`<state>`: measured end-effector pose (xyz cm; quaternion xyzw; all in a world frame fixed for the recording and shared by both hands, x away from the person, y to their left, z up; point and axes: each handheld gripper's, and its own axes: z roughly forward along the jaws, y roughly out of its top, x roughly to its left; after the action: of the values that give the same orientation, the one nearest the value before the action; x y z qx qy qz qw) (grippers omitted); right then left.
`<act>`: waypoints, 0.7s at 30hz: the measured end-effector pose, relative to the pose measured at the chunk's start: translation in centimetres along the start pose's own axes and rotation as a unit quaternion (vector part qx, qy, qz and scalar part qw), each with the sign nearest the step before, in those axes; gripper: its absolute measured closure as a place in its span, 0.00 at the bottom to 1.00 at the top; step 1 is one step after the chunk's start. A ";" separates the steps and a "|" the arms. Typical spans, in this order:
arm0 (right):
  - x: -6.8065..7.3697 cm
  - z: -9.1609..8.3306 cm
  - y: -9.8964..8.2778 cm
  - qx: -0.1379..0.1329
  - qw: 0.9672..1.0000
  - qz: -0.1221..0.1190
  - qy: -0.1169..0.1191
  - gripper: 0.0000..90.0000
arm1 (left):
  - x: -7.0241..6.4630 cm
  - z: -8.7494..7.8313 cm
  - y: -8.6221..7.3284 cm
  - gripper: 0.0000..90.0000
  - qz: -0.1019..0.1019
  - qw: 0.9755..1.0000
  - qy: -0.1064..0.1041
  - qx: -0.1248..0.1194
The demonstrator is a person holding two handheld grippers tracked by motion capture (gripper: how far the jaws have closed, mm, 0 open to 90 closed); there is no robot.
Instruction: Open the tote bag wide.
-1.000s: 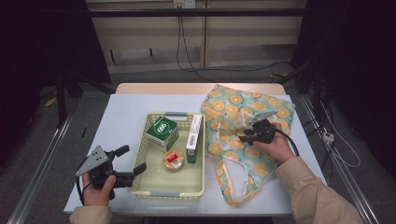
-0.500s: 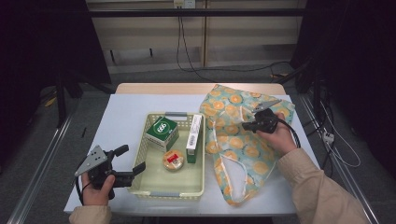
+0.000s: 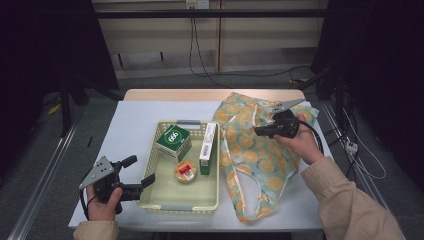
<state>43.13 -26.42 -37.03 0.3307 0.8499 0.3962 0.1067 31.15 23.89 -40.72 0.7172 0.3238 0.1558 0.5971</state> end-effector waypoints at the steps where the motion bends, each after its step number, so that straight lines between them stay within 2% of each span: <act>1: 0.2 -0.2 0.1 -0.001 1.000 -0.002 0.003 1.00 | 0.0 0.0 0.0 0.05 0.001 1.000 0.000 0.001; 5: 0.0 -1.1 0.8 -0.008 1.000 -0.007 -0.007 1.00 | -0.1 0.2 0.1 0.05 0.003 1.000 -0.002 0.003; 10: -1.7 -1.7 1.6 -0.016 1.000 0.007 -0.019 1.00 | -0.2 0.2 0.2 0.05 0.002 1.000 -0.003 0.000; 16: -3.4 -1.5 1.6 -0.011 0.999 0.019 -0.039 1.00 | -0.1 0.1 0.2 0.05 -0.002 1.000 -0.003 -0.002; 21: -3.7 -1.3 1.4 -0.007 0.999 0.023 -0.033 1.00 | -0.2 -0.1 0.6 0.05 -0.002 1.000 -0.005 -0.009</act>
<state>46.02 -28.88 -35.44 0.3625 0.8353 0.3931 0.1276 31.17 23.78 -40.09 0.7120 0.3210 0.1537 0.6053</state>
